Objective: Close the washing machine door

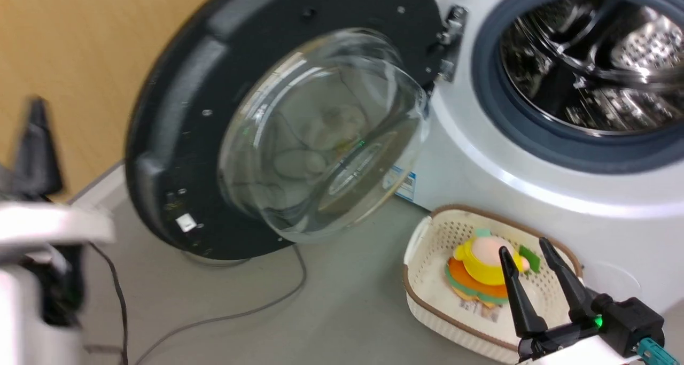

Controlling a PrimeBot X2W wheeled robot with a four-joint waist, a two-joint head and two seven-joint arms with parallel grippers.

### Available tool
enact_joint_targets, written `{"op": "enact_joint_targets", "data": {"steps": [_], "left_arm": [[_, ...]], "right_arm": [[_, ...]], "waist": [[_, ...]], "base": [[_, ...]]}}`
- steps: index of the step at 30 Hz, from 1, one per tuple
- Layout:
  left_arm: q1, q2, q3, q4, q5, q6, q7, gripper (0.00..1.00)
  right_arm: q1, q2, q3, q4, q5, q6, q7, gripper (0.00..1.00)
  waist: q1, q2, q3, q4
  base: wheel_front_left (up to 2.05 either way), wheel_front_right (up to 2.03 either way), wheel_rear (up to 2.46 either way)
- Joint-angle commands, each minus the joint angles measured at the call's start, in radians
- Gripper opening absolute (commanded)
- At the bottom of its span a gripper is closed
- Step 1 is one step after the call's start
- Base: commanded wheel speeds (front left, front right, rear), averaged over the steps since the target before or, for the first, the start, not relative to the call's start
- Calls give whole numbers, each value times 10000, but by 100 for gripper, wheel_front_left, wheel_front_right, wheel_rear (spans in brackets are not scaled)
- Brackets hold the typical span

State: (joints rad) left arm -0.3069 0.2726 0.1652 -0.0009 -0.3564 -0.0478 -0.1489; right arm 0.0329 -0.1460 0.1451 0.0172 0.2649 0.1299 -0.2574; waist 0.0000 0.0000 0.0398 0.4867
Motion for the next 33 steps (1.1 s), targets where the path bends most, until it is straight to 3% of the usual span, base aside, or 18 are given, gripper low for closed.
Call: {"op": "enact_joint_targets", "data": {"steps": [1,9,16,17,20,26,33], "left_arm": [[-441,102,292,326,-465,-79,228,0],[-2501,467,1993,3164,-3499,103,2448,0],[-3206,265,2744,4659,-5914,338,5203,0],[-3034,63,2760,4630,-6693,327,6448,0],[-2673,16,2736,4364,-7192,283,7423,0],[-1915,-327,2600,3562,-7857,497,8780,0],[-792,-1169,2226,1994,-8279,825,9661,0]], "right_arm": [[15,-59,8,-74,-40,8,-44,100],[-277,-265,175,-97,-13,8,-43,100],[-323,-273,199,-107,26,8,-43,100],[-284,-223,178,-82,19,8,-43,100],[-233,-154,179,-60,4,8,-43,100],[-149,-47,110,28,21,8,-43,100],[62,73,-124,93,23,8,-43,100]], "waist": [[0,0,259,-294],[0,0,649,-923],[0,0,663,-1214],[0,0,584,-1256],[0,0,489,-1274],[0,0,207,-1291],[0,0,-179,-1441]], "base": [[0,0,0],[0,0,0],[0,0,0],[0,0,0],[0,0,0],[0,0,0],[0,0,0]]}}
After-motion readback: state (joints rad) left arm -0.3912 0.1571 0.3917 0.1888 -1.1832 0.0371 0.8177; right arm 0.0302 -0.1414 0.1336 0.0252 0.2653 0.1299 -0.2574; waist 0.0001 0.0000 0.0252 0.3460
